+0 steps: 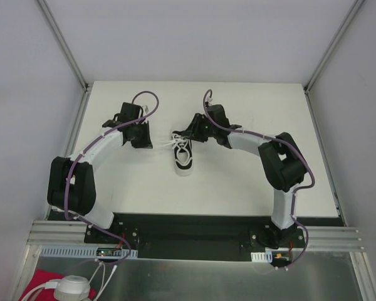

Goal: Tie the shoes
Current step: Tie the shoelace on the shoe.

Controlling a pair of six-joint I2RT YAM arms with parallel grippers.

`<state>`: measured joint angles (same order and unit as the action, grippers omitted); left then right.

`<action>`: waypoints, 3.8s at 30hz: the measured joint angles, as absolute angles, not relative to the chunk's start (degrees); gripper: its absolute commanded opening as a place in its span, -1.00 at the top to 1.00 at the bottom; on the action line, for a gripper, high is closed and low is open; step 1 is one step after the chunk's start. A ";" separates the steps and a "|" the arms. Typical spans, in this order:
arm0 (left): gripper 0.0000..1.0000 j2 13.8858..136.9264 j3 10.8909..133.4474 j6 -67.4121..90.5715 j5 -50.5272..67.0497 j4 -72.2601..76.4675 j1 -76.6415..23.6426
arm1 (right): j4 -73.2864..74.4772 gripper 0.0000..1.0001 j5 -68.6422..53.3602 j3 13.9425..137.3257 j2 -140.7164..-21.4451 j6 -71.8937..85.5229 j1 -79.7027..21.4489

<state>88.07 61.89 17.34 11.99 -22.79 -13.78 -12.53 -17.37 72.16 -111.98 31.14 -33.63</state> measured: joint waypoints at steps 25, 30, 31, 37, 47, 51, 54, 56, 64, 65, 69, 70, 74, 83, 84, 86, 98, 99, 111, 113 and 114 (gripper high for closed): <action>1.00 88.07 61.89 17.34 12.05 -22.79 -13.78 | -14.35 0.13 -14.81 69.38 -111.07 31.94 -33.63; 1.00 88.07 61.89 17.34 12.05 -22.79 -13.78 | -14.81 0.12 -13.89 68.45 -109.45 32.05 -33.17; 1.00 88.07 61.89 17.34 12.05 -22.79 -13.78 | -14.83 0.12 -13.78 68.45 -109.43 32.08 -33.04; 1.00 88.07 61.89 17.34 12.12 -22.79 -13.78 | -12.19 0.18 -14.06 69.97 -110.48 31.94 -32.34; 1.00 88.07 61.89 17.34 12.14 -22.79 -13.78 | -9.54 0.38 -15.35 73.08 -114.04 31.44 -32.49; 1.00 88.07 61.89 17.34 12.14 -22.79 -13.78 | -9.19 0.74 -15.46 73.10 -114.21 31.14 -32.49; 1.00 88.07 61.89 17.34 12.14 -22.79 -13.78 | -9.17 0.98 -15.49 73.08 -114.21 30.89 -32.49; 1.00 88.07 61.89 17.34 12.14 -22.79 -13.78 | -9.17 0.98 -15.46 73.08 -114.21 30.89 -32.49; 1.00 88.07 61.89 17.34 12.12 -22.76 -13.78 | -9.85 0.98 -14.48 71.77 -113.78 30.85 -32.49; 1.00 88.07 61.89 17.34 12.12 -22.79 -13.78 | -10.02 0.98 -14.26 71.40 -113.54 30.85 -32.49; 1.00 88.07 61.89 17.34 11.94 -22.79 -13.78 | -10.44 0.98 -13.89 71.05 -113.12 30.83 -32.49; 1.00 88.07 61.89 17.34 11.90 -22.79 -13.78 | -10.59 0.98 -13.74 70.76 -112.95 30.85 -32.47; 1.00 88.12 61.89 17.45 11.68 -22.79 -13.78 | -11.18 0.98 -13.30 69.12 -112.22 30.87 -32.36; 1.00 88.88 61.80 18.41 11.35 -22.76 -13.76 | -11.79 0.98 -12.69 67.90 -111.63 30.92 -31.77; 1.00 88.88 61.65 18.61 11.35 -22.70 -13.76 | -11.84 0.98 -12.71 67.90 -111.59 30.92 -31.75; 1.00 88.88 61.19 18.81 11.35 -22.59 -13.76 | -12.12 0.98 -12.71 67.90 -111.59 30.89 -31.70; 1.00 88.97 61.43 18.85 13.28 -22.87 -13.85 | -12.75 -0.02 -13.67 67.79 -110.04 30.26 -31.70; 1.00 89.12 61.76 18.85 13.43 -22.90 -13.96 | -12.58 -0.03 -13.50 67.75 -109.16 29.95 -31.70; 1.00 92.31 64.73 18.83 14.17 -23.09 -16.53 | -6.31 0.11 -11.70 68.62 -99.04 17.12 -34.52; 1.00 93.12 65.76 18.85 14.61 -22.98 -16.51 | -3.55 0.21 -11.31 70.02 -99.04 12.56 -36.75; 1.00 93.58 66.35 18.85 14.92 -22.96 -16.51 | -2.39 0.22 -11.07 70.43 -99.04 9.93 -38.00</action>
<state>93.58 66.35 18.85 14.92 -22.96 -16.51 -2.39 -11.07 70.43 -99.04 9.93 -38.00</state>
